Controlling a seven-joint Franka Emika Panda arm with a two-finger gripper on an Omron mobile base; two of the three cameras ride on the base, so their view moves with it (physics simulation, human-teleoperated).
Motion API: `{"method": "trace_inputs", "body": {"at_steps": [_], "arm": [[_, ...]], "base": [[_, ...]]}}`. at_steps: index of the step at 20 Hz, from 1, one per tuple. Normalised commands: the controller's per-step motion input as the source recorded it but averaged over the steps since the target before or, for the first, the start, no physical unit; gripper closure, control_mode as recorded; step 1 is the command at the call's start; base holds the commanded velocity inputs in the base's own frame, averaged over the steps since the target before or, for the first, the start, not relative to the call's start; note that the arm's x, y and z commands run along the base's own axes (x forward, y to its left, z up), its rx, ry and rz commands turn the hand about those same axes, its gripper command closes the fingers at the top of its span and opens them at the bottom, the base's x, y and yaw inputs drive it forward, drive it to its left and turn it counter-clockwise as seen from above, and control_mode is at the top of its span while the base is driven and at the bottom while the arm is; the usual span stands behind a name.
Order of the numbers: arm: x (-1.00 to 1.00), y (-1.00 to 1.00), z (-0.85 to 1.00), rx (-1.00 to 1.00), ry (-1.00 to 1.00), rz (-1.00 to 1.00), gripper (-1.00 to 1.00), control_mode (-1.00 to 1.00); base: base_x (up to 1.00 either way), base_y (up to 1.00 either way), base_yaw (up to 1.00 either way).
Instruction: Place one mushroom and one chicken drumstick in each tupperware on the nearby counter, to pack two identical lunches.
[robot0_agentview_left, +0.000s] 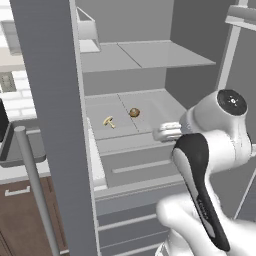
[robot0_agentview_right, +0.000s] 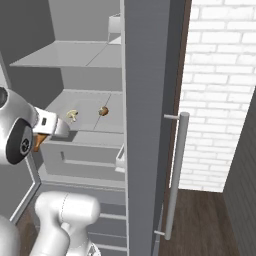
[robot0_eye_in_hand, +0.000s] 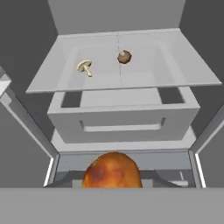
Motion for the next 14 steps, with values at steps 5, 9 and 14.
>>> {"method": "trace_inputs", "body": {"at_steps": [5,9,14], "arm": [[-0.9,0.06,-0.05,0.0,0.0,0.16,1.0,-1.0],[-0.25,0.02,-0.03,0.0,0.0,0.09,1.0,1.0],[0.0,0.0,0.0,0.0,0.0,0.0,1.0,1.0]], "base": [[0.0,0.0,0.0],[-0.74,0.17,0.43],[-0.92,0.23,0.7]]}}
